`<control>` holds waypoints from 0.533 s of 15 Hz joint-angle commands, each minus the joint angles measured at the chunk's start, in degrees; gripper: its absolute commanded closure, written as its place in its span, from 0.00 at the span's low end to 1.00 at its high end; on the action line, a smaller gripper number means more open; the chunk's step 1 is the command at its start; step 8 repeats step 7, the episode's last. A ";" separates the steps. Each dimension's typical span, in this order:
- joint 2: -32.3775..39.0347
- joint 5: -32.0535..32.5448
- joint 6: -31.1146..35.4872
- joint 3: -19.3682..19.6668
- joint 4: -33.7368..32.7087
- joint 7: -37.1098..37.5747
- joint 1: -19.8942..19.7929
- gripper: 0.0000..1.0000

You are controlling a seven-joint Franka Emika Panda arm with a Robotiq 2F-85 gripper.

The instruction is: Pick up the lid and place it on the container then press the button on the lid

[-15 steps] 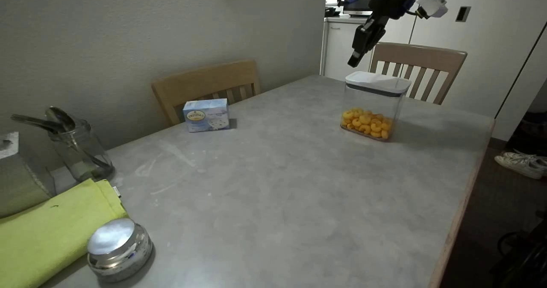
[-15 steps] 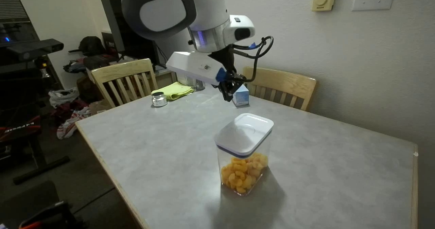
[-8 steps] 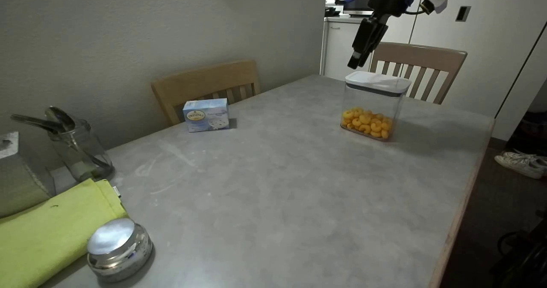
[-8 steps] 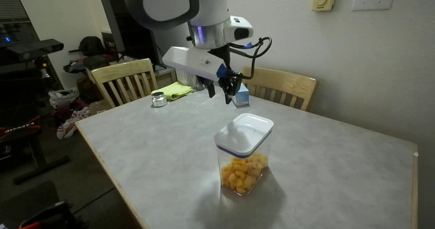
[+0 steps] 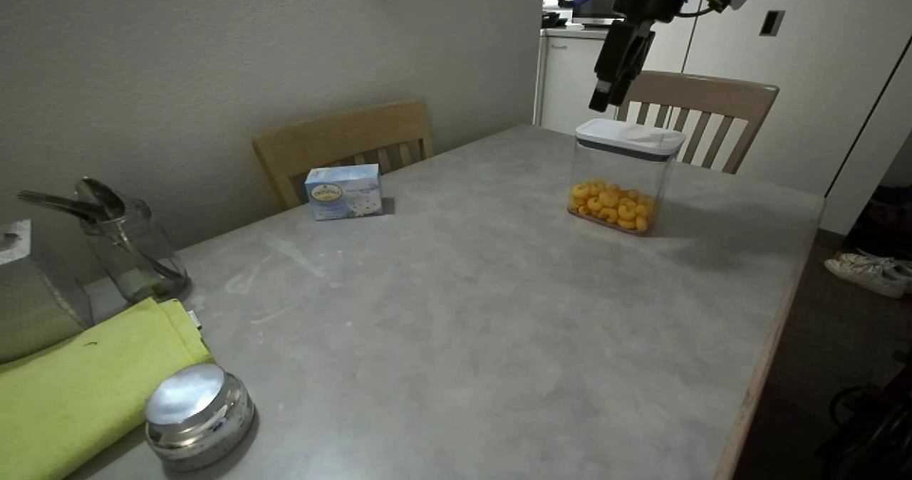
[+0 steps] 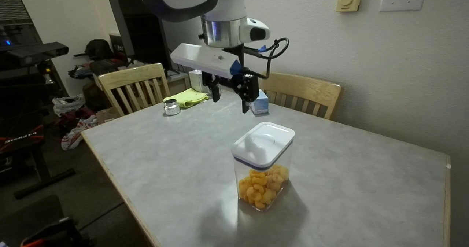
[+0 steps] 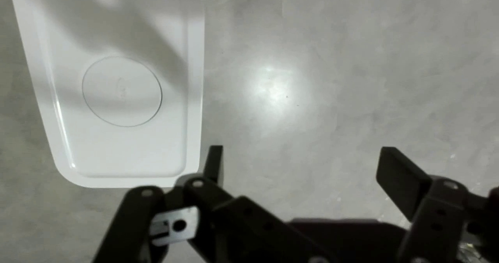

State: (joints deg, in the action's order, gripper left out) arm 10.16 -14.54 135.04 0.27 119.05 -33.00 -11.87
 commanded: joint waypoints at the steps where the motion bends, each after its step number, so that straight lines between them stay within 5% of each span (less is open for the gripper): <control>1: 0.22 2.03 -4.26 0.90 -1.60 2.20 1.40 0.00; 8: 0.22 -0.71 -4.06 0.47 -1.04 0.10 2.13 0.00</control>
